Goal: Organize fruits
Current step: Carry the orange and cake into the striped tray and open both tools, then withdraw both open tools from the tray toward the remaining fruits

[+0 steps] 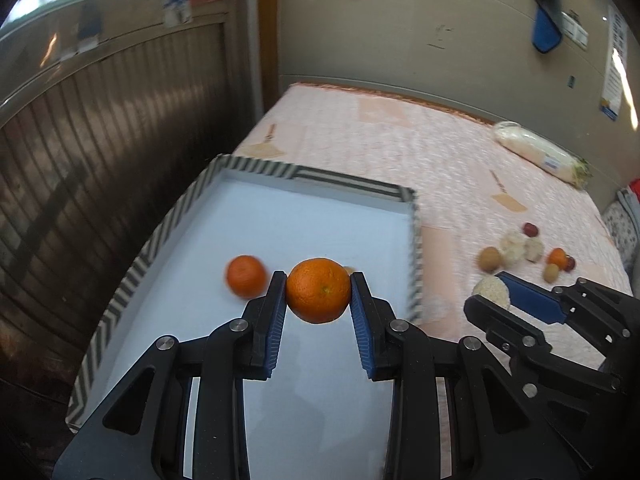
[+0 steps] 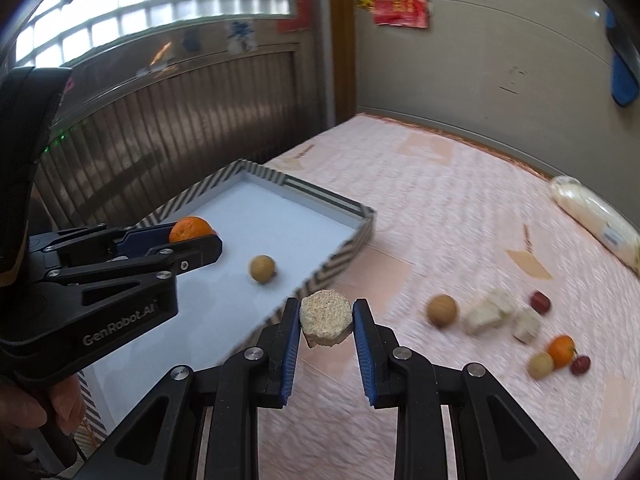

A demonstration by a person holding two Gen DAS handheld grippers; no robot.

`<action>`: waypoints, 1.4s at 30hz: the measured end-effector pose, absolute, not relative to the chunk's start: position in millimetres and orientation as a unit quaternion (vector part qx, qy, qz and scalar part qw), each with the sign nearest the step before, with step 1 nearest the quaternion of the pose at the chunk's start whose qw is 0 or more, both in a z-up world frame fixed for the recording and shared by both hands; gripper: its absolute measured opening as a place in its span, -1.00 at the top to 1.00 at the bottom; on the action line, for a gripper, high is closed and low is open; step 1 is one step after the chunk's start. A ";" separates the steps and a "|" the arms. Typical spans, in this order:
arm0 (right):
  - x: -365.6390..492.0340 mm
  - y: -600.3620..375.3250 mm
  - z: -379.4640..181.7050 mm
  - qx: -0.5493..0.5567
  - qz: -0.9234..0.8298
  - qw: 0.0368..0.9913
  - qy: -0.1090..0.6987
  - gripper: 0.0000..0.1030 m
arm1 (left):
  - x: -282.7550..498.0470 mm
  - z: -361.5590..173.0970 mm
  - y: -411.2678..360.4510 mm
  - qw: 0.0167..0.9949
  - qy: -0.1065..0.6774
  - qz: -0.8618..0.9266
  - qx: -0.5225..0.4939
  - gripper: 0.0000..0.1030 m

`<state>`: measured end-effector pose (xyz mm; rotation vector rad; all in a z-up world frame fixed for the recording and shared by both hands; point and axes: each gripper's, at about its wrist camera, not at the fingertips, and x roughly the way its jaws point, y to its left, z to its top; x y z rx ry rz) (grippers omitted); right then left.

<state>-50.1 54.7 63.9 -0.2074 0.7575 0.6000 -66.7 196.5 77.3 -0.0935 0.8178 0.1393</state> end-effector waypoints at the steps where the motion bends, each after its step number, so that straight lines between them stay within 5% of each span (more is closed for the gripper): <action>1: -49.8 61.0 63.6 -0.104 0.293 0.878 0.364 0.51 | -66.7 75.6 199.6 0.913 0.399 0.069 -0.047 0.40; 25: -32.0 161.6 12.6 -0.175 0.367 0.816 0.412 0.51 | -56.5 29.5 259.0 0.871 0.469 0.106 -0.099 0.38; 31: -28.8 165.0 7.9 -0.174 0.372 0.819 0.400 0.40 | -58.1 32.3 264.0 0.873 0.462 0.104 -0.114 -0.19; 33: -28.9 162.7 9.5 -0.169 0.373 0.821 0.398 0.25 | -59.9 36.7 263.0 0.877 0.455 0.109 -0.111 -0.19; 42: -43.8 122.7 38.3 -0.142 0.347 0.850 0.370 0.22 | -65.8 55.6 241.3 0.892 0.429 0.100 -0.103 -0.19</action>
